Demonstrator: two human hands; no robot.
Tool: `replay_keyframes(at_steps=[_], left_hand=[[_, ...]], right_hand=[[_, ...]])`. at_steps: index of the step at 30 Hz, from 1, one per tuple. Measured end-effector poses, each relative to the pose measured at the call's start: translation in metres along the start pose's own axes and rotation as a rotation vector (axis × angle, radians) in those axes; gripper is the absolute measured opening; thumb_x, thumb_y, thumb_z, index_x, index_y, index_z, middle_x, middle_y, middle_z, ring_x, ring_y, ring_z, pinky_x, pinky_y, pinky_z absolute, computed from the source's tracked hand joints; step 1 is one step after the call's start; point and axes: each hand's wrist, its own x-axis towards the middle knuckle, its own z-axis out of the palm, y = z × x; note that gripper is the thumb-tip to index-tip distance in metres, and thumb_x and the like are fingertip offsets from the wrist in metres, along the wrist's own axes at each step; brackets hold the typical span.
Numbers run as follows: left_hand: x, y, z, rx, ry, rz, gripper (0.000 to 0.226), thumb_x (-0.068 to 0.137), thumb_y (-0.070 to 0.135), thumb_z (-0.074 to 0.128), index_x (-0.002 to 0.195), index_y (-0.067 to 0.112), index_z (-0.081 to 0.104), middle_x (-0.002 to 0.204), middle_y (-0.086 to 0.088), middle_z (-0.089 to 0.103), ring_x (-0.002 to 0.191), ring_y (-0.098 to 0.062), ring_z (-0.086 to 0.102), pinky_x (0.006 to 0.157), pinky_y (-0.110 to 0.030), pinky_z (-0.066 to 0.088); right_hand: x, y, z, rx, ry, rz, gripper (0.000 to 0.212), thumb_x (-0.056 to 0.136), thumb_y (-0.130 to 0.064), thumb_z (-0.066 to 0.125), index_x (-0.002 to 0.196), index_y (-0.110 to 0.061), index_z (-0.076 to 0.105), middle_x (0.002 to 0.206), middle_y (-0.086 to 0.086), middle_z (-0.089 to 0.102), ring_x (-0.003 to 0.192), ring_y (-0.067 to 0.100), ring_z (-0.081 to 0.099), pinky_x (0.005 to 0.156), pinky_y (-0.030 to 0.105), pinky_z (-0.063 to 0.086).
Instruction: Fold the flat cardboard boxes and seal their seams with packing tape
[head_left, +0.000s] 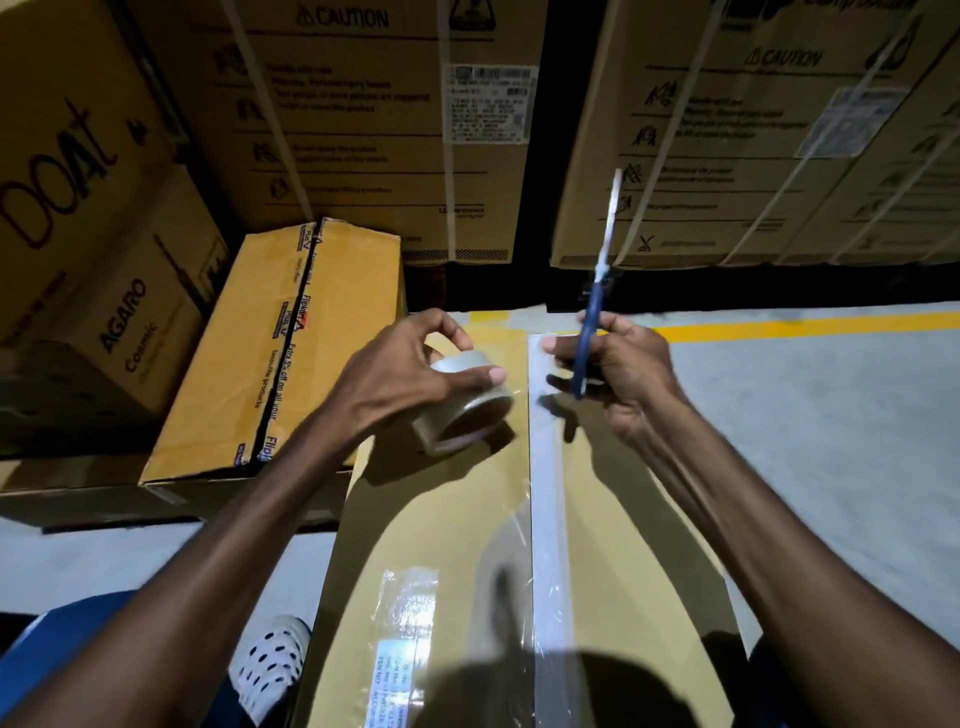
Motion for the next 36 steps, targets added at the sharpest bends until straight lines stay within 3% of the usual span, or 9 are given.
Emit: replay_keyframes(at_steps=[3,6,13,16,23,27,30,32,36], left_hand=[[0.007,-0.016,-0.03,-0.116,0.042,-0.041,0.069,0.044,0.072,0.073,0.092,0.024,0.066,0.088,-0.004,0.072,0.081,-0.026,0.071,0.064,-0.04,0.062],[0.014,-0.028,-0.045,-0.216,-0.065,-0.038,0.067,0.048,0.064,0.076,0.095,0.017,0.066,0.079,-0.003,0.076,0.073,-0.017,0.073,0.058,-0.021,0.054],[0.028,-0.056,-0.061,0.004,0.061,-0.009,0.066,0.049,0.076,0.073,0.076,0.016,0.074,0.074,0.003,0.073,0.064,-0.008,0.068,0.053,-0.021,0.05],[0.036,-0.059,-0.069,-0.066,0.026,-0.006,0.069,0.048,0.076,0.075,0.07,0.011,0.073,0.067,0.0,0.071,0.056,-0.01,0.065,0.048,-0.016,0.047],[0.043,-0.09,-0.101,-0.067,0.075,-0.117,0.093,0.031,0.089,0.074,0.073,0.005,0.069,0.062,-0.001,0.068,0.051,-0.011,0.061,0.045,-0.015,0.046],[0.066,-0.105,-0.095,0.072,0.119,-0.181,0.084,0.034,0.089,0.071,0.08,0.019,0.069,0.083,0.001,0.069,0.078,-0.021,0.068,0.064,-0.039,0.061],[0.09,-0.113,-0.082,0.195,0.271,-0.165,0.07,0.048,0.087,0.064,0.075,0.023,0.067,0.083,0.007,0.067,0.085,-0.024,0.065,0.092,-0.058,0.051],[0.107,-0.116,-0.078,0.251,0.318,-0.152,0.067,0.054,0.087,0.062,0.072,0.023,0.066,0.079,0.007,0.066,0.086,-0.024,0.062,0.1,-0.051,0.041],[0.121,-0.123,-0.072,0.415,0.267,-0.172,0.078,0.049,0.094,0.049,0.072,0.022,0.065,0.081,0.001,0.065,0.088,-0.024,0.057,0.086,-0.04,0.024]], right_hand=[[0.022,-0.015,-0.03,0.075,0.121,-0.013,0.03,0.079,0.009,0.073,0.089,-0.016,0.061,0.057,0.003,0.07,0.05,0.016,0.065,0.043,0.033,0.056],[0.039,-0.015,-0.044,0.044,0.121,-0.029,0.03,0.078,0.01,0.076,0.091,-0.013,0.062,0.062,0.006,0.071,0.066,0.019,0.067,0.052,0.042,0.062],[0.075,-0.017,-0.059,0.083,0.265,-0.045,0.026,0.079,0.014,0.071,0.09,-0.008,0.06,0.091,0.024,0.073,0.077,0.03,0.071,0.071,0.056,0.061],[0.085,-0.014,-0.07,0.04,0.283,-0.045,0.027,0.078,0.013,0.072,0.094,-0.006,0.062,0.081,0.018,0.075,0.063,0.028,0.07,0.066,0.051,0.062],[0.105,-0.014,-0.116,0.055,0.38,-0.053,0.033,0.081,0.009,0.072,0.107,-0.006,0.059,0.066,0.008,0.074,0.07,0.019,0.073,0.051,0.039,0.06],[0.111,-0.01,-0.116,0.036,0.359,-0.044,0.032,0.079,0.007,0.076,0.107,-0.003,0.063,0.075,0.012,0.075,0.076,0.022,0.073,0.056,0.041,0.062],[0.114,-0.011,-0.119,0.073,0.361,-0.041,0.033,0.081,0.007,0.075,0.109,-0.003,0.062,0.076,0.012,0.075,0.081,0.023,0.071,0.054,0.039,0.061],[0.116,-0.011,-0.121,0.094,0.363,-0.038,0.029,0.082,0.008,0.073,0.103,-0.007,0.061,0.07,0.01,0.075,0.082,0.023,0.071,0.054,0.04,0.061],[0.117,-0.01,-0.121,0.076,0.365,-0.009,0.025,0.084,0.009,0.071,0.094,-0.011,0.059,0.068,0.011,0.074,0.081,0.021,0.07,0.056,0.042,0.063]])
